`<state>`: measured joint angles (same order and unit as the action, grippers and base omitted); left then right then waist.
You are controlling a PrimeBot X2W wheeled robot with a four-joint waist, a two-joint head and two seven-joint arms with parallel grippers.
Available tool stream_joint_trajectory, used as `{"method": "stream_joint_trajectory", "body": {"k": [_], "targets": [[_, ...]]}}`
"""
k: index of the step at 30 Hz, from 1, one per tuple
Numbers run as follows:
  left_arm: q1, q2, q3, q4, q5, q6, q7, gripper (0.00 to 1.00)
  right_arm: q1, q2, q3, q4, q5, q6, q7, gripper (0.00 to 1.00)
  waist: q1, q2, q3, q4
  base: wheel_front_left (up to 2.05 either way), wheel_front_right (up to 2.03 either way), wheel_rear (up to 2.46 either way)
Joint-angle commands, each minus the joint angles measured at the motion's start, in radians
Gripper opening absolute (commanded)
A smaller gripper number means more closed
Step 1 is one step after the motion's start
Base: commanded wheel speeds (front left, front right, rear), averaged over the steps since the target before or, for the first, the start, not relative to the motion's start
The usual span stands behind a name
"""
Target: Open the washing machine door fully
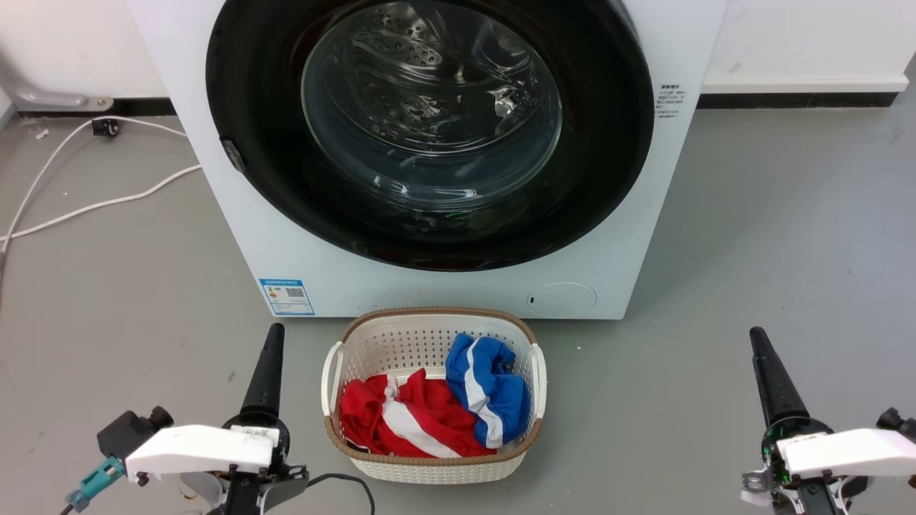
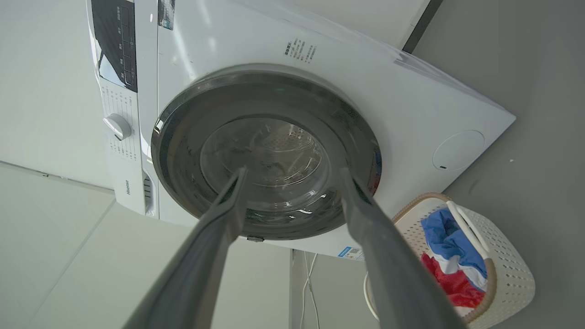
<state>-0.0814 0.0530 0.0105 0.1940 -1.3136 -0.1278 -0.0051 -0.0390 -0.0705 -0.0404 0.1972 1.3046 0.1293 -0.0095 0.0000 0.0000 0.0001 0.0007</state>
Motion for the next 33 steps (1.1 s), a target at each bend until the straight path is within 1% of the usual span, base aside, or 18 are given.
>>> {"method": "stream_joint_trajectory", "body": {"k": [1, 11, 23, 33], "targets": [[-0.013, 0.005, -0.001, -0.025, 0.033, -0.001, -0.012, 1.00, -0.008, -0.013, 0.005, -0.023, -0.054, 0.001, -0.011, 1.00, 0.0000, 0.0000, 0.000, 0.000, 0.00, 0.00, 0.00], [-0.007, 0.013, -0.020, -0.061, 0.265, -0.002, -0.049, 1.00, 0.009, -0.007, 0.014, -0.067, -0.300, 0.002, -0.027, 1.00, 0.0000, 0.0000, -0.002, 0.001, 0.00, 0.00, 0.00], [-0.006, 0.043, -0.071, -0.077, 0.532, -0.002, -0.090, 1.00, 0.027, -0.006, 0.013, -0.111, -0.529, 0.002, -0.023, 1.00, 0.0000, 0.0000, 0.000, 0.003, 0.00, 0.00, 0.00], [-0.008, 0.061, -0.104, -0.069, 0.700, 0.005, -0.119, 1.00, 0.033, -0.002, -0.002, -0.130, -0.694, 0.002, -0.016, 1.00, 0.0000, 0.0000, 0.001, -0.002, 0.00, 0.00, 0.00]]}}
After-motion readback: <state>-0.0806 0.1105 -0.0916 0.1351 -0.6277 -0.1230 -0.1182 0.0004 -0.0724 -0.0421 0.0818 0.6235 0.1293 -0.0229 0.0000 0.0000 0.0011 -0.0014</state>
